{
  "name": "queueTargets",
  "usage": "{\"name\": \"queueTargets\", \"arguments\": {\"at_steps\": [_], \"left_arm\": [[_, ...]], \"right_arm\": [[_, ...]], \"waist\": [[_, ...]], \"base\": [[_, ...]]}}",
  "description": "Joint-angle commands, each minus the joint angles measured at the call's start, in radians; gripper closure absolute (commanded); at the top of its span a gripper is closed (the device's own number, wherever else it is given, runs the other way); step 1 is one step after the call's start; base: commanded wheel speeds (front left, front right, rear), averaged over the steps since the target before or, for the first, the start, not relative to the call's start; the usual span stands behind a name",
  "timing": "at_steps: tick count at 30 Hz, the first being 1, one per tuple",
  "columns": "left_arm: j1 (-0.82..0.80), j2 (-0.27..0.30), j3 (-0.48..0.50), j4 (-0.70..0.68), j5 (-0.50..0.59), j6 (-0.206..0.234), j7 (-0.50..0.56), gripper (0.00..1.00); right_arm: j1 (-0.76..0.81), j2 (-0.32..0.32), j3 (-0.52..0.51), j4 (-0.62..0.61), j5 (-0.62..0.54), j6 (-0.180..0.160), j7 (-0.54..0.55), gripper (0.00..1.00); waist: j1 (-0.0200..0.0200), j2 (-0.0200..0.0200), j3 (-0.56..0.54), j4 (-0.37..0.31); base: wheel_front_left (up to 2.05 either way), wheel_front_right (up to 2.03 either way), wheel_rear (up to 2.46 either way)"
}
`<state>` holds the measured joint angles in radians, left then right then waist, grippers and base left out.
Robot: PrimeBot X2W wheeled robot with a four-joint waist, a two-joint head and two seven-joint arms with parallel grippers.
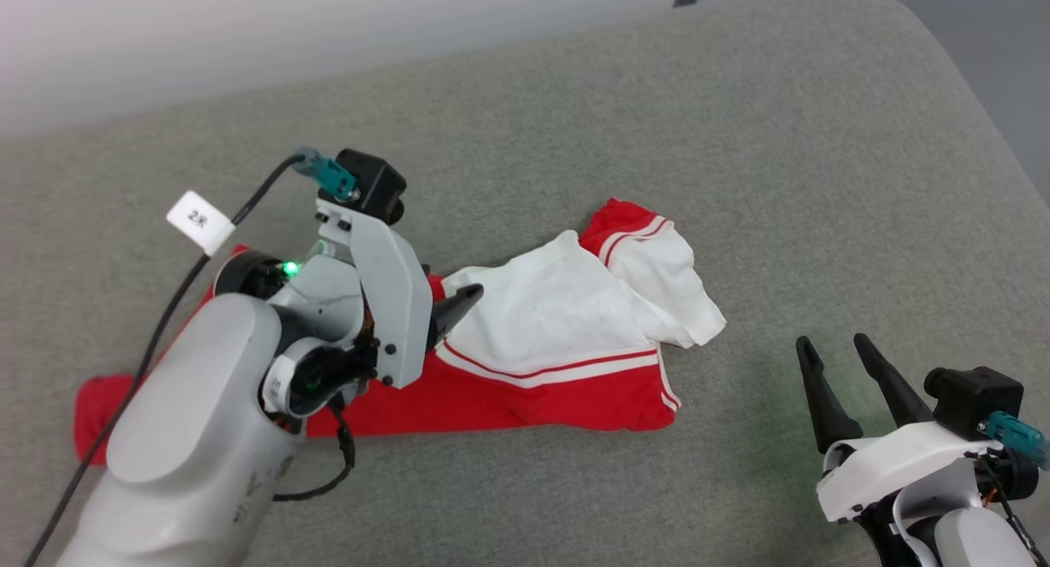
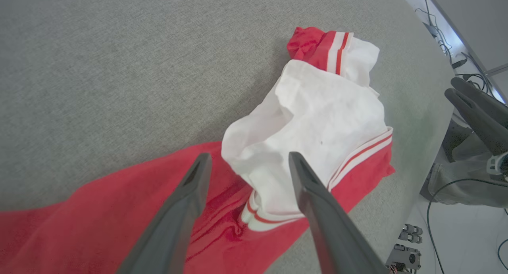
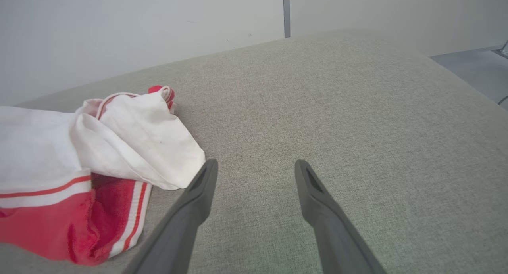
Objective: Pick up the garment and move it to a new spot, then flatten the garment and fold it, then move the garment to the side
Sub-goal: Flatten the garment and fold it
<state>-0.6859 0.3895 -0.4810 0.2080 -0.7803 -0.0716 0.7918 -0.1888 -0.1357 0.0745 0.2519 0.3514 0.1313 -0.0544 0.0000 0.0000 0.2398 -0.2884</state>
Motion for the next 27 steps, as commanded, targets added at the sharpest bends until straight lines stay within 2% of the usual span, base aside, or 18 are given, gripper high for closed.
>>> {"name": "queueTargets", "arguments": {"at_steps": [1, 14, 15, 16, 17, 18, 19, 27], "left_arm": [[-0.015, 0.0, -0.001, 0.009, 0.006, -0.006, -0.007, 0.0], [-0.033, 0.017, -0.019, 0.062, 0.01, -0.002, 0.021, 0.0], [-0.033, 0.017, -0.019, 0.064, 0.006, -0.002, 0.024, 0.04], [-0.033, 0.016, -0.021, 0.064, 0.004, -0.003, 0.03, 0.39], [-0.033, 0.015, -0.023, 0.063, 0.0, -0.003, 0.033, 0.67], [-0.033, 0.014, -0.026, 0.059, -0.004, -0.006, 0.037, 0.87], [-0.033, 0.011, -0.028, 0.055, -0.007, -0.009, 0.041, 1.0], [-0.016, 0.003, -0.038, -0.008, -0.063, -0.029, 0.07, 1.0]], "right_arm": [[-0.016, 0.005, 0.006, 0.007, 0.005, -0.001, -0.01, 0.0], [-0.055, 0.015, 0.033, 0.076, 0.027, -0.001, -0.06, 0.0], [-0.058, 0.015, 0.033, 0.08, 0.028, -0.001, -0.062, 0.0], [-0.06, 0.014, 0.033, 0.084, 0.029, -0.001, -0.063, 0.0], [-0.063, 0.014, 0.033, 0.088, 0.029, -0.001, -0.067, 0.0], [-0.065, 0.013, 0.032, 0.093, 0.029, -0.001, -0.069, 0.0], [-0.066, 0.011, 0.032, 0.097, 0.028, -0.001, -0.069, 0.0], [-0.047, -0.002, 0.022, 0.109, 0.016, -0.001, -0.065, 0.0]], "waist": [[0.0, 0.0, 0.026, -0.024], [0.0, 0.0, 0.074, -0.059], [0.0, 0.0, 0.075, -0.059], [0.0, 0.0, 0.075, -0.058], [0.0, 0.0, 0.074, -0.057], [0.0, 0.0, 0.073, -0.055], [0.0, 0.0, 0.07, -0.053], [0.0, 0.0, 0.036, -0.02]], "base": [[0.0, 0.0, 0.0], [0.0, 0.0, 0.0], [0.0, 0.0, 0.0], [0.0, 0.0, 0.0], [0.0, 0.0, 0.0], [0.0, 0.0, 0.0], [0.0, 0.0, 0.0], [0.0, 0.0, 0.0]]}}
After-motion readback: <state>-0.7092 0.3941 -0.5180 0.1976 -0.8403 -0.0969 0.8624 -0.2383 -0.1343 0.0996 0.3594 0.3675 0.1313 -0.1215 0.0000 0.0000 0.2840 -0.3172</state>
